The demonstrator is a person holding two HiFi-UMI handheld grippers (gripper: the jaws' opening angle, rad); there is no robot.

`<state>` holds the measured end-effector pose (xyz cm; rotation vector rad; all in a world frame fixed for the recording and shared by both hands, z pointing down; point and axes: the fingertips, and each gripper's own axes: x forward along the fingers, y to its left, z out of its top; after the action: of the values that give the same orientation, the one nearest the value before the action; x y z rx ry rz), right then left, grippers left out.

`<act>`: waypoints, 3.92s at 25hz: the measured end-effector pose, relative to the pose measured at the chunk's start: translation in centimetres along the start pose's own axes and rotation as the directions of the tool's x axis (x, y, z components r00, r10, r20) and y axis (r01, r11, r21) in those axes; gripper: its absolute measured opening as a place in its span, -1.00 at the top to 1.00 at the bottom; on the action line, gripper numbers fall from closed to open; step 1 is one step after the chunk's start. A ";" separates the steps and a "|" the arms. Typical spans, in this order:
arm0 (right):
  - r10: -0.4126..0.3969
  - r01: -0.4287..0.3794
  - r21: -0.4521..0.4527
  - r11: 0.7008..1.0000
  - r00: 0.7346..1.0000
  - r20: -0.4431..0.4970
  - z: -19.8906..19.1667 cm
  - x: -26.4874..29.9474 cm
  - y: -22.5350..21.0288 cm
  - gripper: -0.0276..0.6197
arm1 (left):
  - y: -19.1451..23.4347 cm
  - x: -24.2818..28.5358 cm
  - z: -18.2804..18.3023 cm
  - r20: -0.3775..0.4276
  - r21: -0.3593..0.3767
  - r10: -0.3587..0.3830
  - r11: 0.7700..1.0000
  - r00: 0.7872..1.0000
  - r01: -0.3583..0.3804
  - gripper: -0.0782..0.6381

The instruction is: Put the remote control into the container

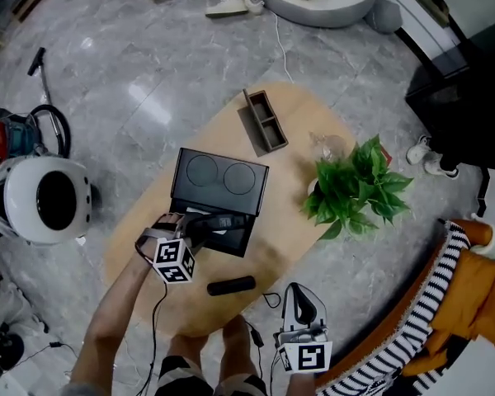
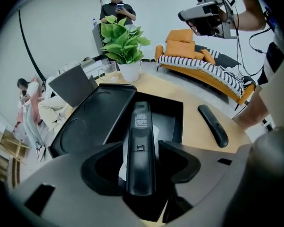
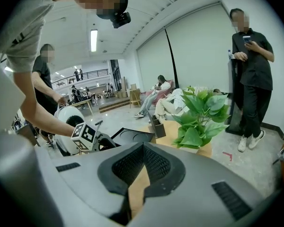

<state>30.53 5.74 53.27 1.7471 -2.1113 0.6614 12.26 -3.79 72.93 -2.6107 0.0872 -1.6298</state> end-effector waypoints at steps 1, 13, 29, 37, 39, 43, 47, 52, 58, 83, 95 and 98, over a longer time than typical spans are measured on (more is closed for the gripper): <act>0.001 -0.001 -0.005 1.000 1.000 0.004 0.2 -0.2 0.2 0.88 | 0.1 -0.5 0.2 0.006 -0.003 0.009 1.000 1.000 -0.009 0.16; 0.055 -0.051 -0.058 0.997 0.996 0.064 3.9 -1.3 4.1 0.88 | 3.2 -12.1 3.5 0.185 -0.263 0.253 0.944 0.950 -0.200 0.16; 0.180 -0.157 -0.190 0.969 0.978 0.109 8.4 -1.0 12.7 0.88 | 1.8 -30.3 1.9 0.314 -0.666 0.594 0.694 0.740 -0.275 0.20; 0.245 -0.207 -0.226 0.952 0.957 0.154 11.2 -1.6 18.3 0.88 | -1.9 -37.9 -0.9 0.314 -0.795 0.746 0.545 0.587 -0.267 0.50; 0.257 -0.215 -0.234 0.948 0.952 0.166 11.9 -2.0 19.5 0.88 | -3.2 -39.4 -1.5 0.312 -0.805 0.758 0.531 0.572 -0.265 0.55; 0.284 -0.234 -0.248 0.940 0.939 0.191 13.1 -3.1 21.8 0.88 | -5.6 -41.8 -2.6 0.298 -0.824 0.781 0.501 0.549 -0.265 0.67; 0.302 -0.248 -0.256 0.934 0.932 0.200 13.2 -4.0 23.4 0.88 | -7.7 -43.0 -3.4 0.278 -0.830 0.797 0.480 0.537 -0.283 0.76; 0.308 -0.257 -0.246 0.935 0.931 0.196 12.6 -4.9 24.8 0.88 | -9.2 -44.0 -4.1 0.277 -0.839 0.807 0.467 0.522 -0.278 0.76; 0.305 -0.254 -0.249 0.935 0.932 0.195 12.2 -5.6 25.4 0.88 | -9.8 -44.5 -4.6 0.269 -0.833 0.806 0.470 0.527 -0.293 0.76; 0.281 -0.310 -0.502 0.807 0.950 -0.135 -0.4 -3.5 20.0 0.88 | -13.1 -36.6 -5.1 0.276 -0.845 0.753 0.486 0.597 -0.222 0.76; 0.359 -0.526 -0.573 0.628 0.850 -0.386 -12.7 1.0 18.1 0.84 | -15.6 -30.6 -7.1 0.193 -0.888 0.748 0.408 0.635 -0.211 0.76; 0.389 -0.601 -0.575 0.555 0.799 -0.459 -15.8 1.6 18.6 0.70 | -16.2 -29.8 -7.8 0.169 -0.894 0.752 0.390 0.638 -0.222 0.76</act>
<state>11.27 15.60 64.71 0.5779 -2.2231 0.1389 -7.56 14.59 51.04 -2.9461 1.8594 -0.5191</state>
